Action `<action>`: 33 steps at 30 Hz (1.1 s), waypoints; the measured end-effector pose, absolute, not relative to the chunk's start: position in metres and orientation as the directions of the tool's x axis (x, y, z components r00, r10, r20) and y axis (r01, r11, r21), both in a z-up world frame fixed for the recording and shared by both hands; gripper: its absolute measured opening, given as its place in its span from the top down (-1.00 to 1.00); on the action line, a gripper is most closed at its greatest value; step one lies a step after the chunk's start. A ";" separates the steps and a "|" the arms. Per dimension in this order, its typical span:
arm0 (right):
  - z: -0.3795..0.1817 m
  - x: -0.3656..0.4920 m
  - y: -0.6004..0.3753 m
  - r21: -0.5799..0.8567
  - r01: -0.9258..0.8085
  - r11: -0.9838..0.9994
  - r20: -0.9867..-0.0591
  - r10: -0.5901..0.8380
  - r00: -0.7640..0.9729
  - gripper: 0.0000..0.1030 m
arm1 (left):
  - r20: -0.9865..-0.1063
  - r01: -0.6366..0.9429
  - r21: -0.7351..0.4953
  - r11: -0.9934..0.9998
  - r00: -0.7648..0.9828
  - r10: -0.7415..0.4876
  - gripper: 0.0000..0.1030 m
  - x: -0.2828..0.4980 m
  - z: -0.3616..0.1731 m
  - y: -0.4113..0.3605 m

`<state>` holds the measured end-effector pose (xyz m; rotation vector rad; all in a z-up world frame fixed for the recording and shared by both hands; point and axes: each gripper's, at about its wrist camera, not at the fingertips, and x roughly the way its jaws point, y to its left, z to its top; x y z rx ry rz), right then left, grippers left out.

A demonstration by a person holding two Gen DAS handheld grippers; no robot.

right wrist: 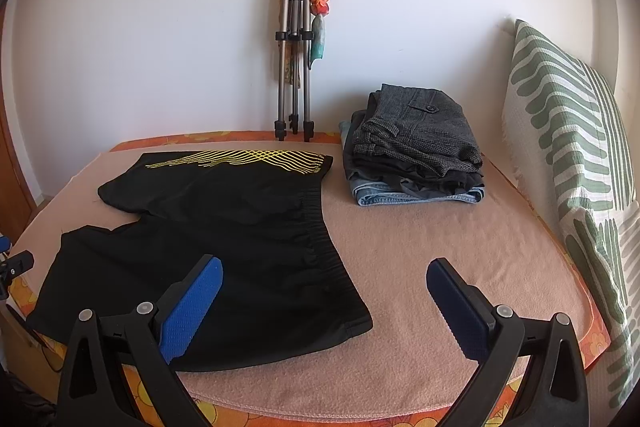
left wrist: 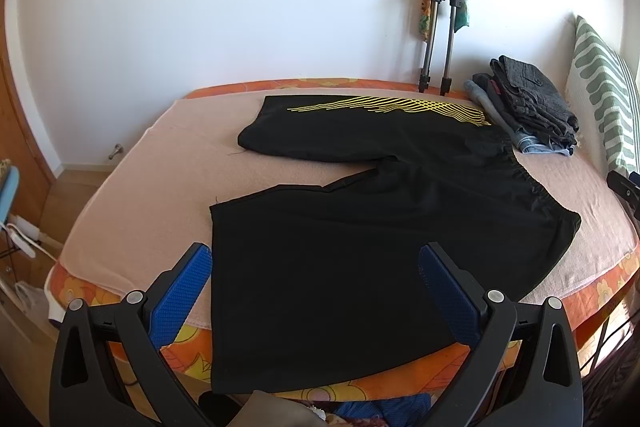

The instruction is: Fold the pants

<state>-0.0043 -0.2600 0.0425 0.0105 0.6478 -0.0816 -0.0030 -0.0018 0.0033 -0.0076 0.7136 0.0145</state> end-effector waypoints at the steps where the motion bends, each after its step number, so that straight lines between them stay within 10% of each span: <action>1: 0.043 -0.004 -0.260 -0.015 0.080 0.997 -0.603 -0.073 0.794 -1.00 | -0.655 -0.016 -0.002 1.000 0.756 0.010 -0.99 -0.003 0.003 -0.002; 33: 0.042 -0.004 -0.261 -0.009 0.081 0.997 -0.603 -0.070 0.795 -1.00 | -0.655 -0.021 -0.016 1.000 0.755 0.005 -0.99 -0.003 0.001 0.003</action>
